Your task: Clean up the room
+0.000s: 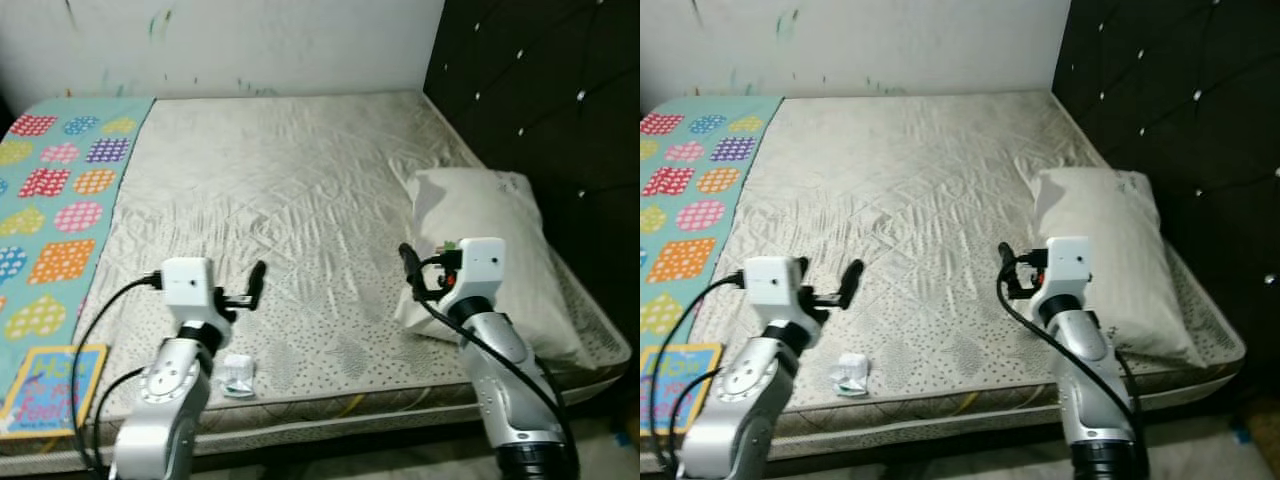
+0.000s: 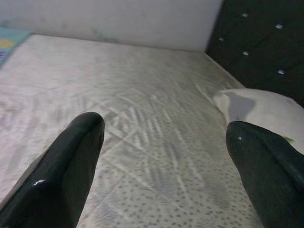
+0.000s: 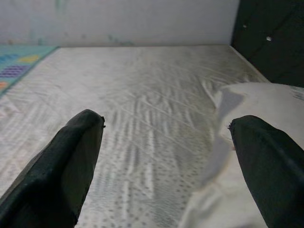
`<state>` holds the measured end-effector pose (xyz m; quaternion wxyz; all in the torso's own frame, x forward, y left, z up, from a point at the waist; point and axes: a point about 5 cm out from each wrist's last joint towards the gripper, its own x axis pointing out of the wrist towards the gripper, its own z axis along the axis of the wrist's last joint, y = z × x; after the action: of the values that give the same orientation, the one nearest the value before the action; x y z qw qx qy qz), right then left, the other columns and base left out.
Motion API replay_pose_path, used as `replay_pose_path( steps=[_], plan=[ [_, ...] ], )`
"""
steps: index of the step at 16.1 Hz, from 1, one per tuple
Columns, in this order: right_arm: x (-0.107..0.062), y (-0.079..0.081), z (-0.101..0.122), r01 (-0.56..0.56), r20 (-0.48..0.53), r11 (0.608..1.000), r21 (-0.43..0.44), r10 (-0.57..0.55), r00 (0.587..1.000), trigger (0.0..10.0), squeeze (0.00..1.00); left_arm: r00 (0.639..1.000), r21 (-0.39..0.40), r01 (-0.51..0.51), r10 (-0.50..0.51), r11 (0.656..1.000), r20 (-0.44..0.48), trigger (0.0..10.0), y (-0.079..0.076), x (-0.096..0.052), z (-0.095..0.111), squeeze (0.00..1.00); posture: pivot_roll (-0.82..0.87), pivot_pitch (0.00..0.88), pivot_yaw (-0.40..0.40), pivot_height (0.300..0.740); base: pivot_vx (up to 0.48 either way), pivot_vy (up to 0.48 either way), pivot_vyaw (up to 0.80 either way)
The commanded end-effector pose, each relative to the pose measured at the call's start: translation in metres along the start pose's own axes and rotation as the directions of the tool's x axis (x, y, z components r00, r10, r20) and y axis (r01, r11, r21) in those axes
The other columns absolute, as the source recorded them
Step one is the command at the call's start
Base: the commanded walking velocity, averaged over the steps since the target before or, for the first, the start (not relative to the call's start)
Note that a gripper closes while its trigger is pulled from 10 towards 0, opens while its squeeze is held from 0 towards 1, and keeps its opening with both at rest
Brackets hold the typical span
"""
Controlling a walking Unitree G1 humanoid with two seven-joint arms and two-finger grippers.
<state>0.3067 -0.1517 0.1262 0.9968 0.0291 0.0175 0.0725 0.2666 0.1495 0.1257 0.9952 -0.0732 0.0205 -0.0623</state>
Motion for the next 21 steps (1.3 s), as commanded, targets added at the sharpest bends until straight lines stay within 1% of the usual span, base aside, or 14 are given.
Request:
replay_pose_path(
  steps=[1, 4, 8, 16, 21],
  plan=[
    [0.0022, 0.0069, 0.0037, -0.028, 0.011, 1.000, -0.004, 0.028, 1.000, 10.0, 0.00, 1.000, 0.009, -0.022, 0.022, 1.000, -0.016, 10.0, 0.0051, -0.0009, -0.0021, 0.00, -0.02, 0.079, -0.045, 0.740, 0.000, 0.000, 0.00],
    [0.0019, 0.0082, 0.0043, -0.040, 0.014, 0.999, -0.022, 0.040, 0.999, 10.0, 0.00, 0.999, -0.001, -0.029, 0.029, 1.000, -0.019, 10.0, 0.0053, -0.0001, -0.0027, 0.00, -0.02, 0.081, -0.045, 0.740, 0.000, 0.000, 0.13],
    [0.0020, 0.0079, 0.0036, -0.038, 0.010, 0.999, -0.017, 0.038, 0.999, 10.0, 0.00, 0.999, -0.013, -0.029, 0.029, 0.999, -0.018, 10.0, 0.0056, -0.0001, -0.0030, 0.00, -0.02, 0.081, -0.045, 0.740, 0.000, 0.000, 0.00],
    [0.0022, 0.0060, 0.0023, -0.026, 0.004, 1.000, -0.013, 0.026, 1.000, 10.0, 0.00, 1.000, -0.035, -0.022, 0.021, 0.999, -0.022, 10.0, 0.0050, -0.0002, -0.0036, 0.00, -0.02, 0.079, -0.045, 0.740, 0.000, 0.352, 0.00],
    [0.0024, 0.0066, 0.0014, -0.028, 0.002, 0.999, -0.015, 0.028, 1.000, 10.0, 0.00, 1.000, -0.028, -0.020, 0.020, 0.999, -0.023, 10.0, 0.0055, -0.0002, -0.0041, 0.00, -0.02, 0.065, -0.043, 0.740, 0.000, 0.480, 0.00]
  ],
)
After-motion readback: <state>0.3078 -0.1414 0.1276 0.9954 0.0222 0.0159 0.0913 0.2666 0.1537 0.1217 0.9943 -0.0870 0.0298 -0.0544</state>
